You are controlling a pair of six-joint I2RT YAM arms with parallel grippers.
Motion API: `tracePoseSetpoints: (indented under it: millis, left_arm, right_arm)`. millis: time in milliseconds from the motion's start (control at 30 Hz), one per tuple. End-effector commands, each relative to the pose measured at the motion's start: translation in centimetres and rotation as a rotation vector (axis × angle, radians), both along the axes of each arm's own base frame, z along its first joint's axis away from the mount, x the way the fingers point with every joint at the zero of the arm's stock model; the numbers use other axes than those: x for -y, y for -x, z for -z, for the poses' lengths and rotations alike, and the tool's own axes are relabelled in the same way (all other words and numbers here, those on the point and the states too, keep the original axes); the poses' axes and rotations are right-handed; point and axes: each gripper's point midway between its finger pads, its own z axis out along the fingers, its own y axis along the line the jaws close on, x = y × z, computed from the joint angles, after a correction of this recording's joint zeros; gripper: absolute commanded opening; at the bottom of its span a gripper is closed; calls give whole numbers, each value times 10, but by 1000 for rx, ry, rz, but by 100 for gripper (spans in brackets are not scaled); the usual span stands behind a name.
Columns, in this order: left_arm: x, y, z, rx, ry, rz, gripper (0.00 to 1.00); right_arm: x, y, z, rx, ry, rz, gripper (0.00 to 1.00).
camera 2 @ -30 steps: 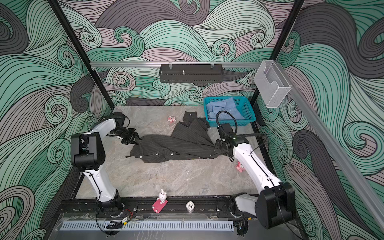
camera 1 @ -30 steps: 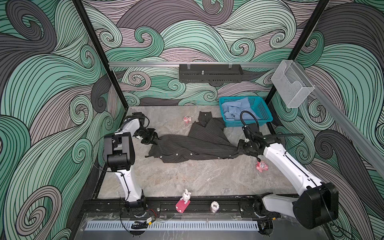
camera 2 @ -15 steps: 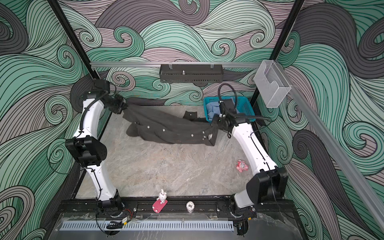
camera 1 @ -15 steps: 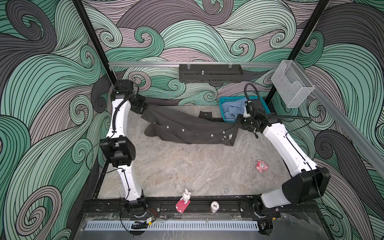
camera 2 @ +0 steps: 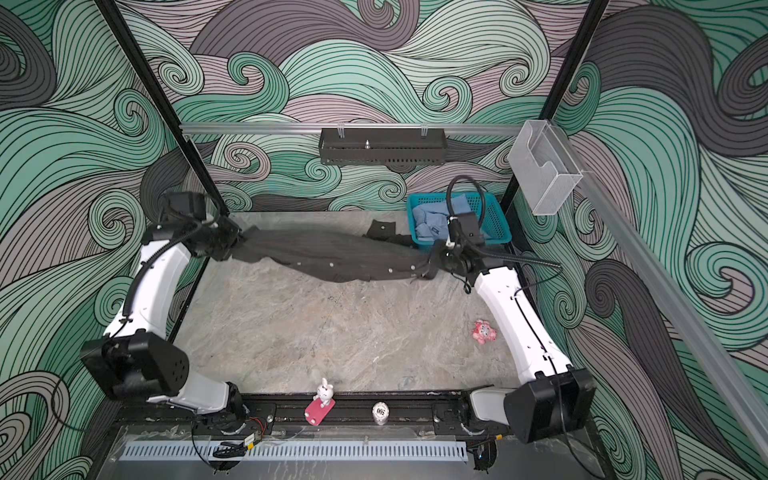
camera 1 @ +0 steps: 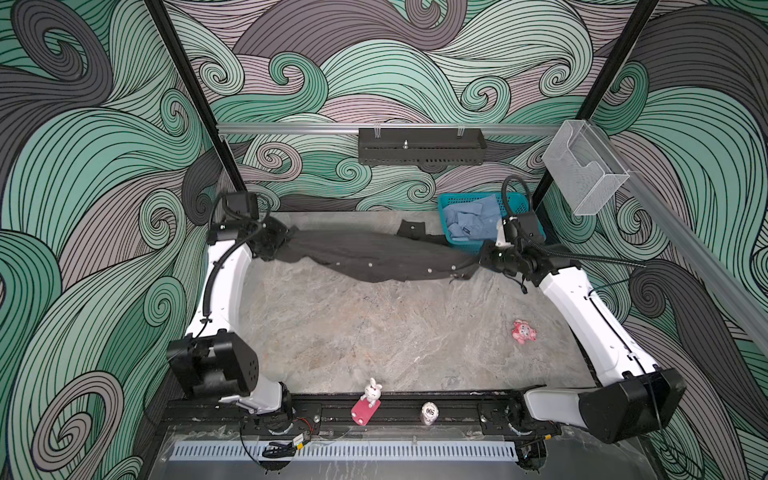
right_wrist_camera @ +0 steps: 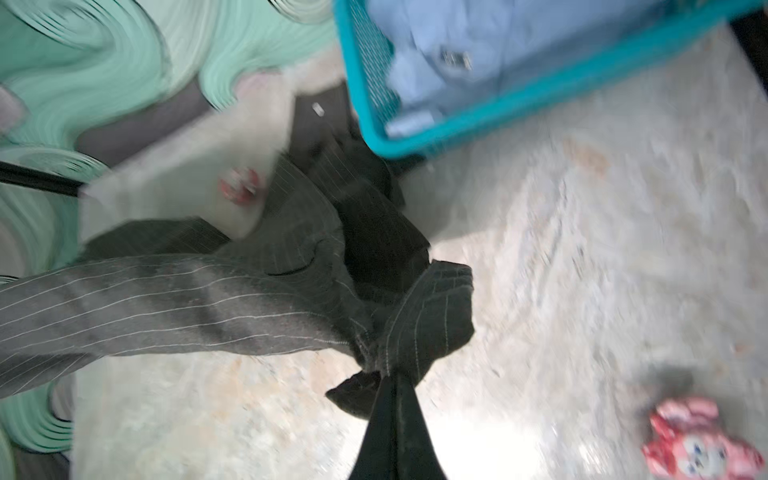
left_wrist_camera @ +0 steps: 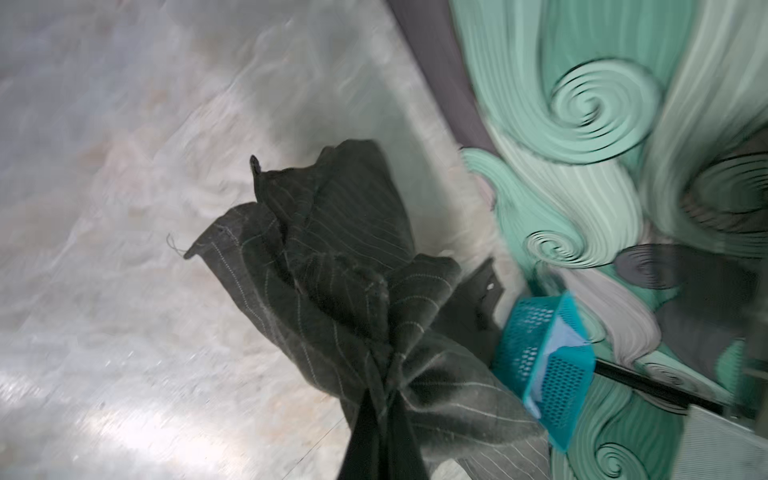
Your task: Fold and stack the long sleeve shirts
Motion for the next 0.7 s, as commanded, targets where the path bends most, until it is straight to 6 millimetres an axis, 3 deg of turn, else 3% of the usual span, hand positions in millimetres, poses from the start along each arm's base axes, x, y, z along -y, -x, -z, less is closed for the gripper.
tracePoseSetpoints:
  millis: [0,167,233,367,433,533,667]
  left_arm:
    - [1,30,40,-41,-23,18,0]
    - [6,99,88,-250,-22,18,0]
    - [9,114,94,-269,-14,15,17]
    - [12,134,88,-247,-22,16,45]
    - [14,136,75,-201,-27,26,49]
    - [15,133,56,-126,-36,35,58]
    - [14,116,49,-105,-19,20,59]
  right_arm:
    - [21,42,35,-104,59,63,0]
    - [40,96,69,-204,90,126,0]
    - [42,111,79,-234,76,154,2]
    - [40,128,85,-249,32,173,30]
    - [41,130,77,-229,31,178,50]
    - [42,124,61,-191,32,176,67]
    - [25,93,48,-155,-1,128,76]
